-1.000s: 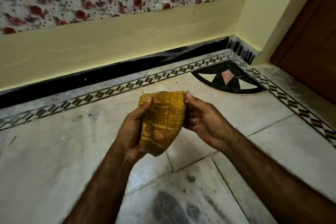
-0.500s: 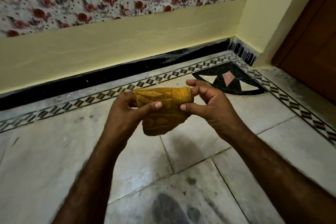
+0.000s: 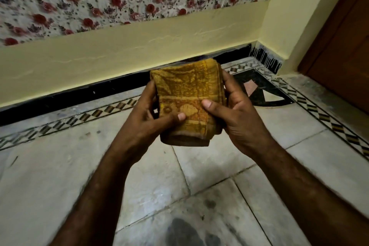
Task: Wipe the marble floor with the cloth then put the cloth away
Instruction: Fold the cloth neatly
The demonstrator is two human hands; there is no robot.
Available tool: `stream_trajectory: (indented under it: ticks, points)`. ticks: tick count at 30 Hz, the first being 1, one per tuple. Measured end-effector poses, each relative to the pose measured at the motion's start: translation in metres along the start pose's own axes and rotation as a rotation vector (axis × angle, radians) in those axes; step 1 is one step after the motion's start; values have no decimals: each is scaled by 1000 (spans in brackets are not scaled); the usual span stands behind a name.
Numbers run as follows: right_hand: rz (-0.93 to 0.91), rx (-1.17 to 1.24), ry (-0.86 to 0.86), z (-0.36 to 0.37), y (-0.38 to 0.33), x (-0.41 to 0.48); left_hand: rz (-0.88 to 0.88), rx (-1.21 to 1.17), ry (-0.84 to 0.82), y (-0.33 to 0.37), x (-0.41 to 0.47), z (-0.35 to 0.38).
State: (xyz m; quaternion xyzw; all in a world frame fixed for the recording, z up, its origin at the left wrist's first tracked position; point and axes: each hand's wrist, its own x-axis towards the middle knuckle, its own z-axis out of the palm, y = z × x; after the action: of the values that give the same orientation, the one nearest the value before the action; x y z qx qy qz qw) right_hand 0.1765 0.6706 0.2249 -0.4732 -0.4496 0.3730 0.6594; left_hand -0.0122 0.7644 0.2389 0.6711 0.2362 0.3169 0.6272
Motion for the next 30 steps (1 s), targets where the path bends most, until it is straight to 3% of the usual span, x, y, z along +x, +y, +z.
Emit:
stream_trajectory:
  ticks: [4, 14, 21, 26, 30]
  points:
    - [106, -8, 20, -6, 12, -1, -120, -88, -83, -15, 2, 0]
    - [329, -58, -192, -39, 44, 11, -330, -195, -106, -67, 30, -7]
    - [446, 7, -137, -61, 71, 43, -431, -287, 20, -98, 82, 7]
    - [498, 56, -65, -56, 40, 86, -408, -234, 12, -61, 125, -11]
    - [489, 68, -75, -32, -32, 119, -396, -228, -14, 21, 139, -31]
